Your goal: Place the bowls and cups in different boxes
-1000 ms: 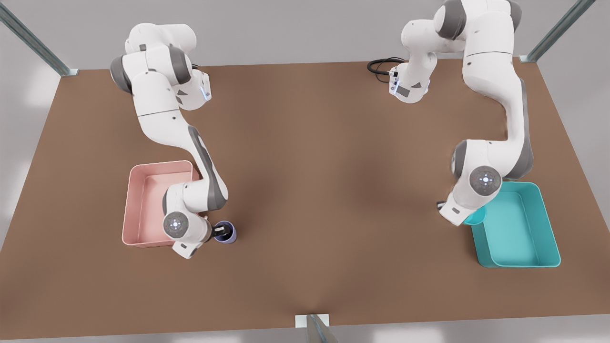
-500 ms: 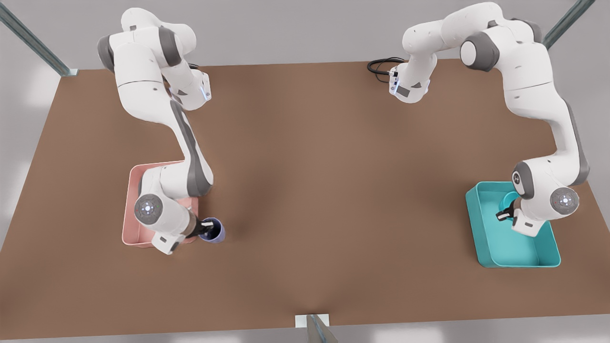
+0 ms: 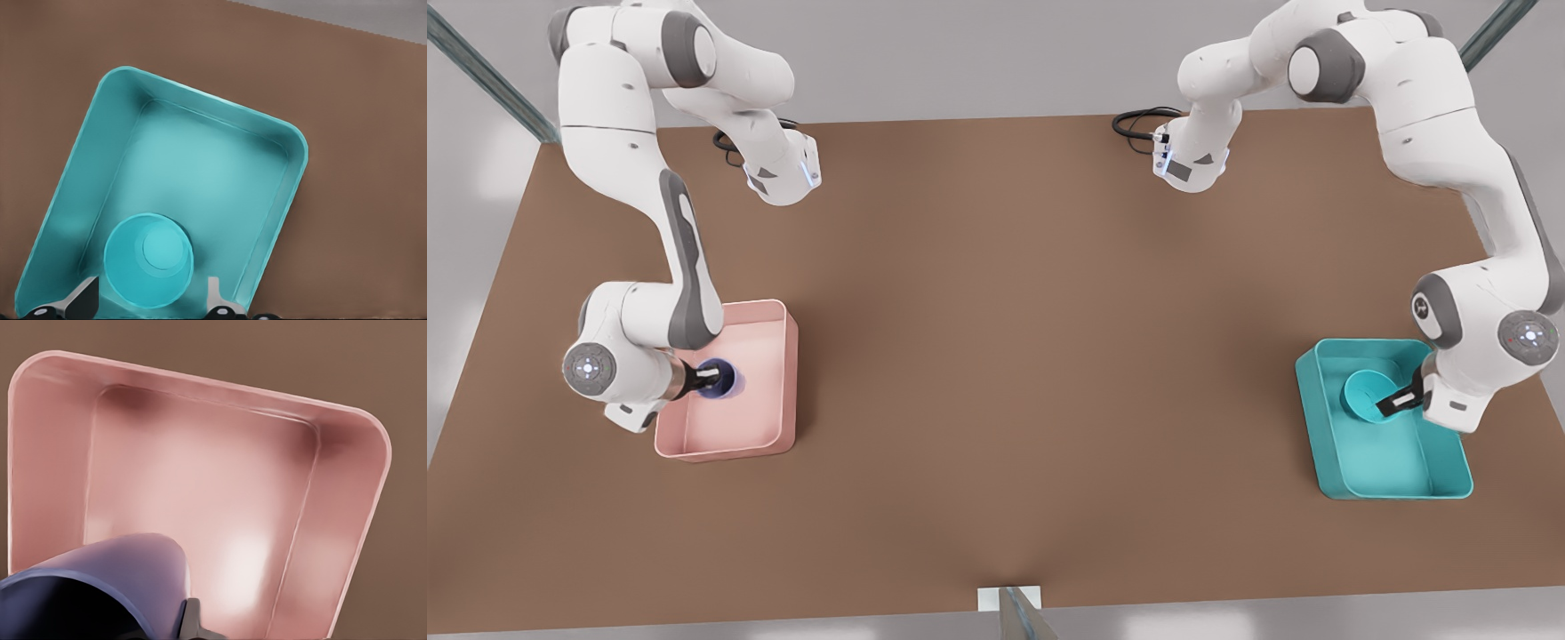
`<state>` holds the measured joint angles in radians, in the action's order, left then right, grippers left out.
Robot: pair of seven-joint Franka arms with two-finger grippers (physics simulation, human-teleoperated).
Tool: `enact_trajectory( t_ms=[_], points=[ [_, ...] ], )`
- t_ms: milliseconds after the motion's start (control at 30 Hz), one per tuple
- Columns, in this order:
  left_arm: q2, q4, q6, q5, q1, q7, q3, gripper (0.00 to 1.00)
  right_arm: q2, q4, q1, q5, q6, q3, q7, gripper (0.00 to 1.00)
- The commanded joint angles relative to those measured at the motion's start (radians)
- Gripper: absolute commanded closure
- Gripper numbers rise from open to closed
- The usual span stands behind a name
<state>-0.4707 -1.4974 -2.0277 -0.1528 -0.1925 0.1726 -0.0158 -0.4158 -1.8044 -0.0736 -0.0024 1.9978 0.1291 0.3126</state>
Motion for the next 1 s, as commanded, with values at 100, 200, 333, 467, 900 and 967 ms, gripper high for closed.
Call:
enact_trajectory(
  t_ms=[100,200,333,467,900,967],
  points=[
    [0.239,0.003,0.529,0.179,0.197,-0.168,0.057,0.0,-0.032,-0.07,0.001,0.041,0.295,-0.002,0.194,0.79],
    [0.233,0.009,0.552,0.179,0.215,-0.168,0.119,0.0,-0.052,-0.069,0.001,0.05,0.315,-0.002,0.192,0.79],
    [0.23,0.008,0.531,0.171,0.209,-0.166,0.134,0.0,-0.049,-0.058,0.001,0.071,0.265,-0.006,0.195,0.0],
    [0.222,0.009,0.511,0.17,0.202,-0.163,0.131,0.0,-0.05,-0.056,0.001,0.073,0.263,-0.006,0.198,0.0],
    [0.219,0.013,0.512,0.17,0.2,-0.163,0.129,0.0,0.167,0.465,-0.049,-0.059,-0.629,-0.016,-0.075,0.0],
    [0.219,0.013,0.514,0.17,0.2,-0.163,0.129,0.0,0.262,0.373,-0.048,-0.059,-0.613,-0.025,-0.099,0.0]
  ],
)
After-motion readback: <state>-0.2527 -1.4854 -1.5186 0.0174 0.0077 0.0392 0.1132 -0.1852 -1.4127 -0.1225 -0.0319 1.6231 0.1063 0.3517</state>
